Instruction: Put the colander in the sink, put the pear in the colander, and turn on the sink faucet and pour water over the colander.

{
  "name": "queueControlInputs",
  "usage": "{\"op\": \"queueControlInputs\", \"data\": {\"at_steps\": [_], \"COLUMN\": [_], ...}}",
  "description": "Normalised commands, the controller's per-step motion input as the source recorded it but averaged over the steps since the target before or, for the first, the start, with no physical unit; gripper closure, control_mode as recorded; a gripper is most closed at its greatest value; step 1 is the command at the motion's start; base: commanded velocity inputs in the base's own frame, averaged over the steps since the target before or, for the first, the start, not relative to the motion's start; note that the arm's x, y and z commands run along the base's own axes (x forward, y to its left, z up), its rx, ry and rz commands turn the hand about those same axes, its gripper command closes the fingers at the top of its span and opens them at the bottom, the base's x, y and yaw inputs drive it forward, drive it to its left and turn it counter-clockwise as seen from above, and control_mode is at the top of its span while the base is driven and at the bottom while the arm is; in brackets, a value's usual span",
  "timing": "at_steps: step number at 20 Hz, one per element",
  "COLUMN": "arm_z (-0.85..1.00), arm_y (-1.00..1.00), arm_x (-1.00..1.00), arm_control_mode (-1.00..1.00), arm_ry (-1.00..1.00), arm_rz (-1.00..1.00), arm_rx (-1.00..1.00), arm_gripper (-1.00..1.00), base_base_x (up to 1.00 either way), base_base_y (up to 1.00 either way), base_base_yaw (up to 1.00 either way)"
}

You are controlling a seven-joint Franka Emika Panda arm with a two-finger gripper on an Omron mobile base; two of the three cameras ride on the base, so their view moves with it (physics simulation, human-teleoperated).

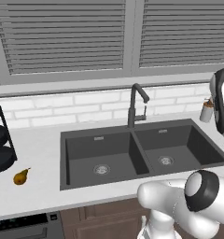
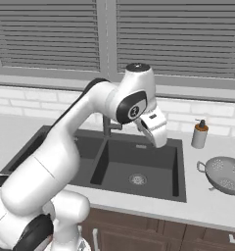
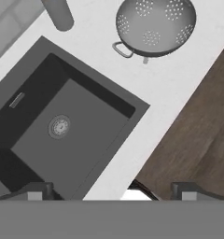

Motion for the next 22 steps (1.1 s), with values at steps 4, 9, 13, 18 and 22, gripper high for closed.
{"op": "queueControlInputs", "data": {"at_steps": [4,9,13,18,22], "arm_z": [-0.50,-0.46,-0.45,-0.37,-0.16], "arm_y": [-0.43,-0.31,-0.39,-0.64,-0.59], "arm_x": [0.23,0.07,0.12,0.08,0.07], "arm_control_mode": [-1.00,-1.00,-1.00,-1.00,-1.00], "arm_ry": [0.06,0.01,0.00,0.00,0.00], "arm_rz": [0.00,0.00,0.00,-0.04,-0.07], "arm_rx": [0.00,0.00,0.00,0.00,0.00], "arm_gripper": [-1.00,-1.00,-1.00,-1.00,-1.00], "base_base_x": [0.00,0.00,0.00,0.00,0.00], "base_base_y": [0.00,0.00,0.00,0.00,0.00], "base_base_yaw": [0.00,0.00,0.00,0.00,0.00]}}
